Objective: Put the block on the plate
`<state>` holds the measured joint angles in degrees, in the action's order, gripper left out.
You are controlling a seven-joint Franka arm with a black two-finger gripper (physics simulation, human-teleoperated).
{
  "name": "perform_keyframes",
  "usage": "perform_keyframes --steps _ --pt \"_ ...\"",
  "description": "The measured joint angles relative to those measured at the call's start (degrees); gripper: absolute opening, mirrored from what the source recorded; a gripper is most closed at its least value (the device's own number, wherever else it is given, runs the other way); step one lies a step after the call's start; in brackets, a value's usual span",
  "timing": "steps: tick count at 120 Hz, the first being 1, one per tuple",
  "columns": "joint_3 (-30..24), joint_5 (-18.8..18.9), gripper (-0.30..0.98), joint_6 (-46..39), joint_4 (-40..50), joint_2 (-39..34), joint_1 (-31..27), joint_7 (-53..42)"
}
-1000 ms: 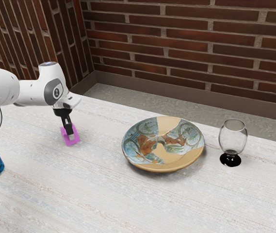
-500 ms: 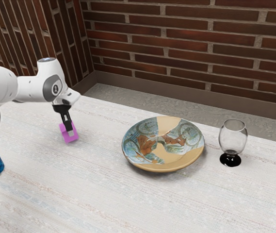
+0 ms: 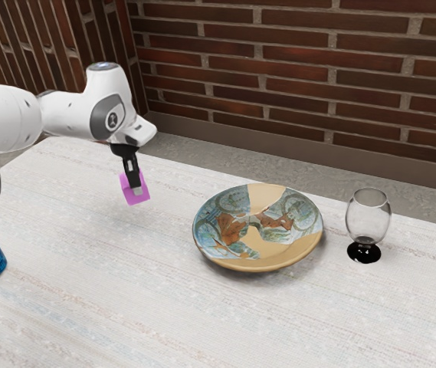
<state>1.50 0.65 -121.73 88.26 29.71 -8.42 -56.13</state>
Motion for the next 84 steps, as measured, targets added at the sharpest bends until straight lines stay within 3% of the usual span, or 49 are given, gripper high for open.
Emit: perform_keyframes --steps 52,84 --pt "0.2 5.2 0.39 4.2 -0.4 -2.8 11.9 5.8" --pt "-0.3 5.9 0.39 5.7 -0.9 -2.7 18.4 10.2"
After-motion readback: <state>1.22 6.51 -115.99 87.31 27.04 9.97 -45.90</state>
